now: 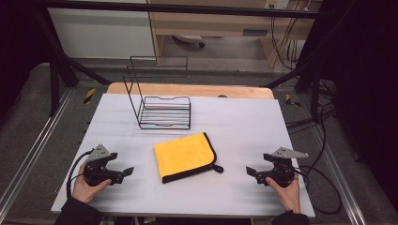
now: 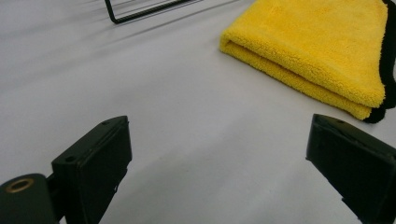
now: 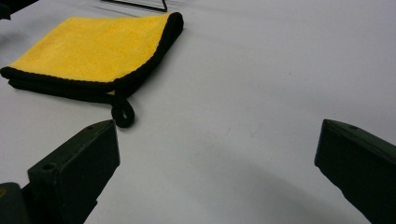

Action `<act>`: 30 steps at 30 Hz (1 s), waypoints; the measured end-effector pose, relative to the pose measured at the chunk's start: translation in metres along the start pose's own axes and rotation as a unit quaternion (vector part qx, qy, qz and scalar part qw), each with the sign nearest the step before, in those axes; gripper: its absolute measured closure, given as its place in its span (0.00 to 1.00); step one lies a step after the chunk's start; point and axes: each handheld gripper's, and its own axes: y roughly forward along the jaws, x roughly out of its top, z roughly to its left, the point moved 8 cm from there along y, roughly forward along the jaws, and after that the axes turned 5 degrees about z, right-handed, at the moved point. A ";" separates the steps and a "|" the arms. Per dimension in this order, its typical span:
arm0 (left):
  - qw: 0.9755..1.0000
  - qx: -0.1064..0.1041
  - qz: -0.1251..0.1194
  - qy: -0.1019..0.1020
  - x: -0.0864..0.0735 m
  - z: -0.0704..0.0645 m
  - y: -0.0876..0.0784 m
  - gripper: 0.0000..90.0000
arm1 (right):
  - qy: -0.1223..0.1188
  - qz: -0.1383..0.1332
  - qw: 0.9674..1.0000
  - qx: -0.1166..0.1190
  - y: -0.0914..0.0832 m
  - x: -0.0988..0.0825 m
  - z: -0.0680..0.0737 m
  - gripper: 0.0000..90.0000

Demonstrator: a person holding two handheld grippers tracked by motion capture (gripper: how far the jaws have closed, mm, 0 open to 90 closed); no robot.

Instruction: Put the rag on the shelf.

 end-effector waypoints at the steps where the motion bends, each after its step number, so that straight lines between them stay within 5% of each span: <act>1: 1.000 0.000 0.000 0.001 0.000 0.000 0.000 0.07 | -0.001 0.001 1.000 0.001 0.000 0.000 0.000 0.01; 16: 1.000 -0.012 0.015 0.018 0.008 -0.027 0.009 0.07 | 0.000 0.009 1.000 -0.004 0.003 -0.001 0.003 0.01; 30: 0.999 -0.038 0.025 0.014 0.022 -0.080 0.028 0.25 | -0.013 0.024 1.000 -0.006 0.013 0.001 0.016 0.01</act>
